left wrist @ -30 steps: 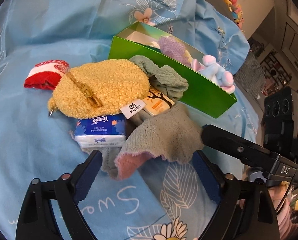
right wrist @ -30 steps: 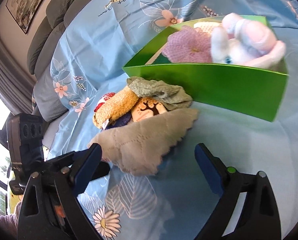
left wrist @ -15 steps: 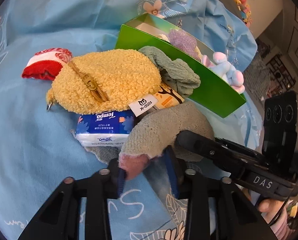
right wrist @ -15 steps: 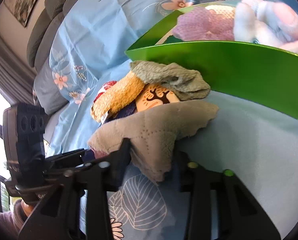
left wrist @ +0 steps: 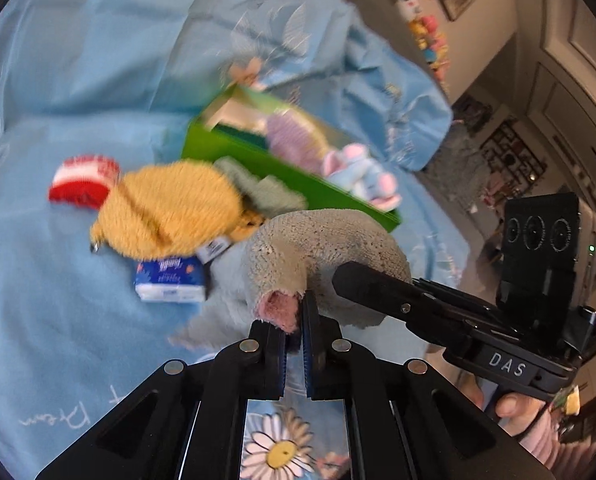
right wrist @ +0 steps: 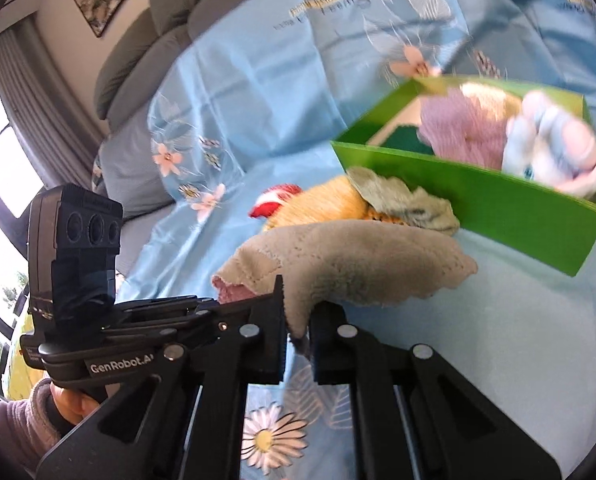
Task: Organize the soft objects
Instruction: 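Grasp the grey-pink washcloth with the left gripper and lift it, then carry the washcloth into the green box and open the left gripper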
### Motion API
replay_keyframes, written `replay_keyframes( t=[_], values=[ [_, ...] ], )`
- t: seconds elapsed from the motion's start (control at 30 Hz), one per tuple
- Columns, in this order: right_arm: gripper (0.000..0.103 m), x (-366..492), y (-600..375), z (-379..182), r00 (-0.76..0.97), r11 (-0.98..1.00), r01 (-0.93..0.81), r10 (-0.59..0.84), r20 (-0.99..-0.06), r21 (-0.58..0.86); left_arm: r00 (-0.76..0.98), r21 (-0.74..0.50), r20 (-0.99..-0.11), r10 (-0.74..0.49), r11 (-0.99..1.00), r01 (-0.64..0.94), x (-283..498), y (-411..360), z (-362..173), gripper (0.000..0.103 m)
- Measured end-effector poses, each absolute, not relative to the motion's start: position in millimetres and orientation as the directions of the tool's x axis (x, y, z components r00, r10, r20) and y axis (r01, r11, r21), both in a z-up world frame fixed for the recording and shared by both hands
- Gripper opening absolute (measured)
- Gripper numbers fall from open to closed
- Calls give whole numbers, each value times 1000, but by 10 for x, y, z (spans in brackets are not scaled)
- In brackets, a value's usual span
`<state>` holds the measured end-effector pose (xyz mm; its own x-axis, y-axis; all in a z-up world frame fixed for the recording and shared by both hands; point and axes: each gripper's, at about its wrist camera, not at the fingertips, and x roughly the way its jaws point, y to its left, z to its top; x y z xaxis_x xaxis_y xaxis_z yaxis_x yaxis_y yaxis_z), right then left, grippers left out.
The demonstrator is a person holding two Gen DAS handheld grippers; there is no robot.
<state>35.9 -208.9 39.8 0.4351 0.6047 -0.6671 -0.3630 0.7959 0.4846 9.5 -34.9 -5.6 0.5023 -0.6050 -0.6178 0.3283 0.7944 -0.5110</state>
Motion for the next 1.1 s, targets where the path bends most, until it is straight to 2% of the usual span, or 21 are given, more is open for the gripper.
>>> replay_keyframes(
  t=[0.27,0.6,0.87,1.1],
  values=[
    [8,309,-2146,988,530,790,-415,613,-586,451,554,-468,-557,-618,785,405,84,-424,512,5],
    [9,563,-2327,1347,623,824,-422,567,-539,379,574,-391,-561,-596,802,452,511,-724,929,5],
    [9,1004,-2557,1445,673,851,-389,525,-521,354,558,-388,-571,-602,797,463,1031,-971,1037,5],
    [11,1461,-2721,1183,667,866,-324,494,-558,381,516,-406,-629,-581,812,419,1561,-1136,789,5]
  ],
)
